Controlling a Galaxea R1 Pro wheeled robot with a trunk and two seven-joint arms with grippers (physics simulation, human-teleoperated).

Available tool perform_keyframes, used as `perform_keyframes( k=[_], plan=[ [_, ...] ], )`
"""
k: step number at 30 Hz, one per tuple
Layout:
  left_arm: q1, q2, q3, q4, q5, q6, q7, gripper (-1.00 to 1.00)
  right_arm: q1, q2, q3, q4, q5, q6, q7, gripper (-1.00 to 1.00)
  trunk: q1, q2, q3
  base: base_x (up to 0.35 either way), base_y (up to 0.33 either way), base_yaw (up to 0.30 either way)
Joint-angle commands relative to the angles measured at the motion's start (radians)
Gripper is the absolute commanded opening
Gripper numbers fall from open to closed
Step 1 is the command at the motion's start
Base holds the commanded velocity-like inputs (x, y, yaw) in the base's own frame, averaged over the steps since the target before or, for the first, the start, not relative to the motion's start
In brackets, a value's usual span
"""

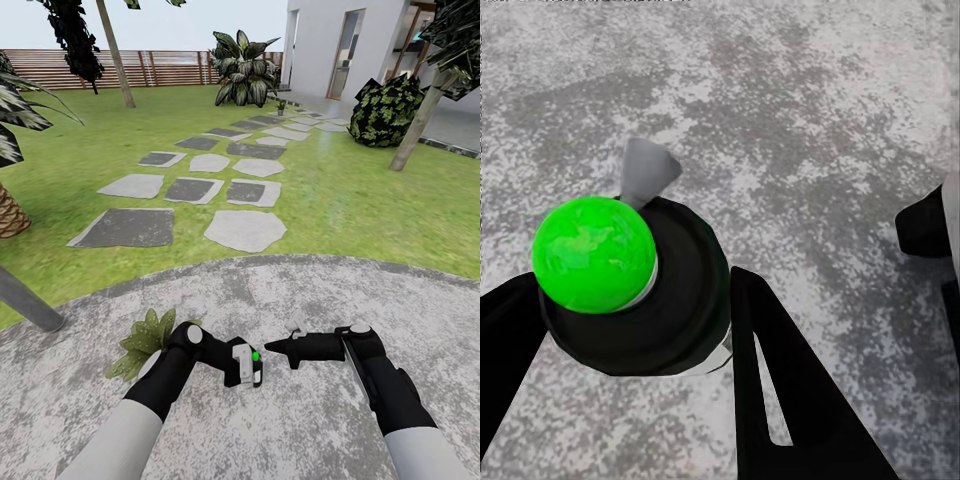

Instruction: Pick up the pesticide atomizer in the garden and spray insectifuge to fully cover both potted plants in the garden.

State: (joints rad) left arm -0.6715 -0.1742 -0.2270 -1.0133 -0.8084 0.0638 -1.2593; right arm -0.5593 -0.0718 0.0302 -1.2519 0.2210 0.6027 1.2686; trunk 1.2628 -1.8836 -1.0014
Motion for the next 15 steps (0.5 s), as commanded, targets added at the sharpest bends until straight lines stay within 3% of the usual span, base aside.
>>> perform_keyframes(
  k=[1,15],
  plan=[
    [0.000,0.000,0.000,-0.005,-0.003,0.007,-0.005,-1.00,-0.001,0.000,0.000,-0.001,0.005,0.008,0.005,-1.00,0.000,0.000,-0.001,0.000,0.000,0.000],
    [0.000,0.000,0.000,-0.052,-0.002,0.025,-0.006,-1.00,-0.001,0.000,0.001,-0.001,0.005,0.008,0.005,-1.00,0.000,0.000,-0.001,0.000,0.000,0.000]
  ],
)
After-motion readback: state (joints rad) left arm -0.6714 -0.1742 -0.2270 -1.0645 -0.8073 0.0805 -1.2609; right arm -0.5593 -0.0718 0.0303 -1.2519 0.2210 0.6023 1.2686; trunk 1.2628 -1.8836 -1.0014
